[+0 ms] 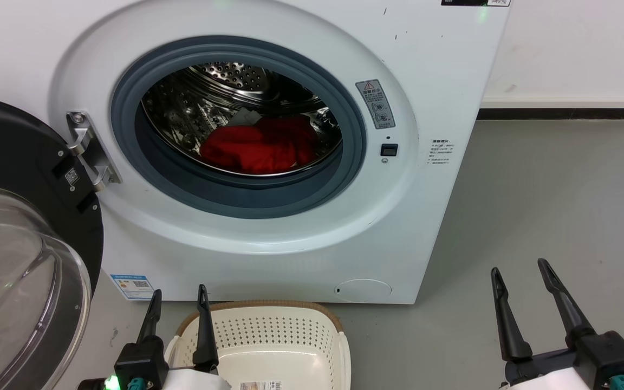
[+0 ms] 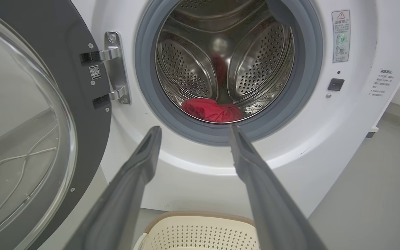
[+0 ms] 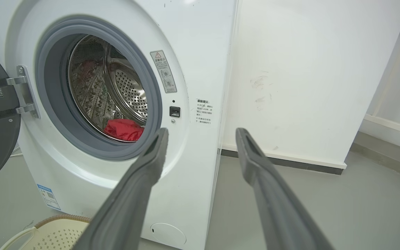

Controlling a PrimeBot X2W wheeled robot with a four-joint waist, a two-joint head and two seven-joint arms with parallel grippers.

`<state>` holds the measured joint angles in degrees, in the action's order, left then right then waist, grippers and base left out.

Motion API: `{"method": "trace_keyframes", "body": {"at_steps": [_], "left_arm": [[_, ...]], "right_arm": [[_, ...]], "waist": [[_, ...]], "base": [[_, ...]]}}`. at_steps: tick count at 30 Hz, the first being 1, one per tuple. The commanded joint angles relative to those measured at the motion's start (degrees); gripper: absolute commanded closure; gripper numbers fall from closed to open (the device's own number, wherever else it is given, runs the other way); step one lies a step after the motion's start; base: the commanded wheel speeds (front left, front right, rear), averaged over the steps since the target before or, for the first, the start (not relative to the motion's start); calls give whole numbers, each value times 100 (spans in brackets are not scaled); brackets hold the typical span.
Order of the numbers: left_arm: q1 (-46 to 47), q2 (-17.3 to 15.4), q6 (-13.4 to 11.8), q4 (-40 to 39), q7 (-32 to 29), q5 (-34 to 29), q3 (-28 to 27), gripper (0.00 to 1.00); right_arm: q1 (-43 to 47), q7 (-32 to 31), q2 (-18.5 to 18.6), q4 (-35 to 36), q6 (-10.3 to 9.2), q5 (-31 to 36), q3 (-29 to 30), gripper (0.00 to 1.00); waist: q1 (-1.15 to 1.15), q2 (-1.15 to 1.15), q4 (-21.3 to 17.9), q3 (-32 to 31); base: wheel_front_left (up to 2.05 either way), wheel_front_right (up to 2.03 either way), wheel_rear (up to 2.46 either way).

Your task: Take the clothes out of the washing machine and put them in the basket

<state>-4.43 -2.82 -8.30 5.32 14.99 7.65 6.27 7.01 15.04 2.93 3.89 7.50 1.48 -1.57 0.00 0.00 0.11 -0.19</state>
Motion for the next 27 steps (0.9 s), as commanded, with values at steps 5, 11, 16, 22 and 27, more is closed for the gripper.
{"method": "trace_keyframes", "body": {"at_steps": [5, 11, 16, 22, 27], "left_arm": [[-26, -11, 5, 7, 31, 10, -22, 0], [-42, -11, 2, -2, 30, -4, -37, 0], [-60, -11, 5, -9, 30, -14, -54, 0], [-70, -11, -3, -21, 30, -33, -62, 0], [-60, -11, -17, -26, 30, -43, -53, 0]], "right_arm": [[37, 22, -9, -27, -2, -68, 18, 0], [35, 22, -9, -51, -2, -102, 23, 0], [39, 22, -9, -67, -2, -131, 29, 0], [51, 22, -9, -82, -2, -119, 30, 0], [54, 22, -9, -111, -2, -105, 40, 0]], "waist": [[0, 0, 9, -3], [0, 0, 7, -5], [0, 0, -3, -7], [0, 0, -11, -18], [0, 0, -5, -24]], "base": [[0, 0, 0], [0, 0, 0], [0, 0, 0], [0, 0, 0], [0, 0, 0]]}}
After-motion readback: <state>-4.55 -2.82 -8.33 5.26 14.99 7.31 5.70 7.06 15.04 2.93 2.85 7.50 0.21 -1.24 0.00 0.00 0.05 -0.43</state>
